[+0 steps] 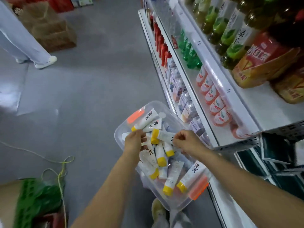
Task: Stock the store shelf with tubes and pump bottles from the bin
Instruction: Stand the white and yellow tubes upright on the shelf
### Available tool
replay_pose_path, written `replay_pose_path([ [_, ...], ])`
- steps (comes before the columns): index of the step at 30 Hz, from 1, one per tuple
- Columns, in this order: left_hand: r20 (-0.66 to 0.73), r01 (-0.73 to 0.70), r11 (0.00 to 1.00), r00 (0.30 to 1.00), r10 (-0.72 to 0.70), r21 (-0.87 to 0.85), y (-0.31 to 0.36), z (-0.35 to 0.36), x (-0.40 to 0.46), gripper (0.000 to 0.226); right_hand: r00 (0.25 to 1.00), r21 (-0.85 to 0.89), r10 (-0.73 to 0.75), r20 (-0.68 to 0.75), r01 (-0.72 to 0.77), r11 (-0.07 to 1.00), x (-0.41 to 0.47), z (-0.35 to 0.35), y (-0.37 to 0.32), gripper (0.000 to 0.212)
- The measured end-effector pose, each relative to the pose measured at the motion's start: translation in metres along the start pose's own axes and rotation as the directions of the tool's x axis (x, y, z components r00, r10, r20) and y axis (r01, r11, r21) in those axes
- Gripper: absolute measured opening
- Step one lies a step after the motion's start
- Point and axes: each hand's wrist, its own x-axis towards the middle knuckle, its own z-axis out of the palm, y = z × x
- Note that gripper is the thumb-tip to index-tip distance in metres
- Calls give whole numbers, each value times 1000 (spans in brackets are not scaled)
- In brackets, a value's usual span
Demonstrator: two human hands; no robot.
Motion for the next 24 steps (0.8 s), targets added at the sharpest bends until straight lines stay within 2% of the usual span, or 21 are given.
replay_pose_path([
  [3, -13, -101, 982, 994, 104, 160, -3, 6, 32, 21, 999, -184, -41, -14, 38, 982, 34, 14, 7, 21],
  [5, 12, -168, 938, 985, 172, 303, -5, 11, 54, 41, 996, -328, -94, -7, 86, 941, 52, 21, 9, 32],
  [7, 30, -208, 865, 975, 220, 457, -8, 17, 74, 52, 991, -462, -135, -2, 118, 879, 65, 28, 9, 39],
  [10, 43, -211, 738, 970, 241, 641, -19, 23, 100, 56, 980, -602, -197, 29, 175, 779, 82, 36, 10, 46],
  [15, 34, -222, 530, 939, 341, 819, -23, 31, 111, 45, 967, -674, -239, 90, 236, 700, 96, 47, 13, 52],
  [19, 57, -209, 368, 922, 383, 906, -24, 34, 118, 53, 956, -737, -280, 87, 250, 628, 98, 55, 13, 63],
  [22, 59, -191, 301, 916, 397, 934, -26, 39, 120, 51, 953, -768, -289, 90, 251, 590, 98, 58, 12, 70],
  [24, 48, -165, 290, 927, 371, 943, -30, 39, 121, 48, 959, -757, -269, 85, 238, 609, 99, 59, 13, 69],
])
